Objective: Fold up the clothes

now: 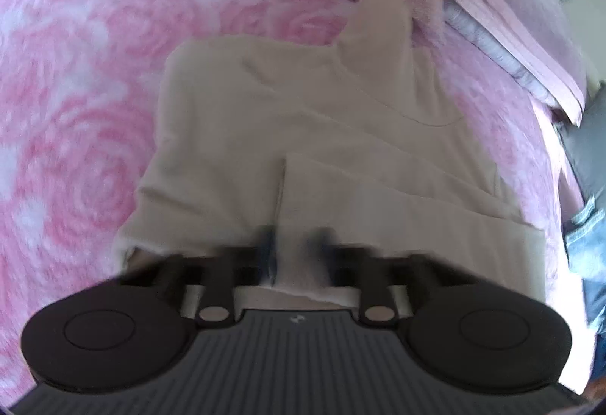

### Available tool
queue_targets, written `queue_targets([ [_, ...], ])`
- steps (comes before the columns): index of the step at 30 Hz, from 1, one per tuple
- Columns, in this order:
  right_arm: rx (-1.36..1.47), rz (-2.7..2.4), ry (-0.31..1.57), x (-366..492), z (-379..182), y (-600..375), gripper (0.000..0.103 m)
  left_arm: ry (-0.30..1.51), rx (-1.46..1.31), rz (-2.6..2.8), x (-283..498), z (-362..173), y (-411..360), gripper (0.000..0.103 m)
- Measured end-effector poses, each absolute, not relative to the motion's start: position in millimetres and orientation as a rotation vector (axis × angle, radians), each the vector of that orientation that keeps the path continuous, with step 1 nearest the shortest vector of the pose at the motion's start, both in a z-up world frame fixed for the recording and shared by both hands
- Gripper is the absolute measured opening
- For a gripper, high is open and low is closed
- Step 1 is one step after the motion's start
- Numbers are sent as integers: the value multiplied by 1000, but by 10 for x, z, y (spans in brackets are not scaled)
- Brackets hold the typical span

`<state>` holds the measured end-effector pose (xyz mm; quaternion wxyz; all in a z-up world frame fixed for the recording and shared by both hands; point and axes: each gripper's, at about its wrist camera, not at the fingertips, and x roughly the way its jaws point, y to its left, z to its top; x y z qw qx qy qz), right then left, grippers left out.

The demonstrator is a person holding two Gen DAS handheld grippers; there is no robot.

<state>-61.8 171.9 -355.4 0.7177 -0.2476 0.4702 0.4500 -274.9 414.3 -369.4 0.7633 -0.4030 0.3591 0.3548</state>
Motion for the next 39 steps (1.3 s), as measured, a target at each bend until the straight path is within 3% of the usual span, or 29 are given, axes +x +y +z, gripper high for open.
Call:
queue_targets([
  [7, -556, 1014, 1033, -539, -3558, 1732, 73, 459, -647, 802, -3140, -2686, 4178, 1],
  [9, -537, 1025, 1013, -485, -3559, 1739, 73, 462, -598, 858, -3371, -2597, 4267, 1],
  [13, -422, 1083, 918, -423, -3419, 1930, 73, 586, -615, 912, -3576, -2868, 4380, 1],
  [17, -471, 1082, 878, -356, -3567, 2270, 72, 544, -666, 925, -3733, -2952, 4343, 1],
  [18, -493, 1071, 876, -335, -3612, 2324, 66, 507, -659, 938, -3788, -2896, 4356, 1],
  [19, -504, 1063, 874, -309, -3638, 2351, 53, 470, -651, 951, -3843, -2834, 4373, 1],
  [23, -496, 1045, 877, -194, -3648, 2292, 45, 481, -663, 1046, -4087, -2879, 4544, 1],
  [29, -552, 1019, 853, -194, -3743, 2258, 43, 608, -693, 1034, -4103, -3354, 4557, 1],
  [31, -469, 969, 908, -101, -3758, 2212, 43, 588, -707, 1041, -4158, -3396, 4514, 1],
  [35, -424, 949, 1014, 12, -3647, 2164, 43, 717, -777, 1089, -4231, -3615, 4477, 5],
  [39, -479, 992, 919, -43, -3352, 2122, 43, 651, -828, 1170, -4391, -3457, 4372, 11],
])
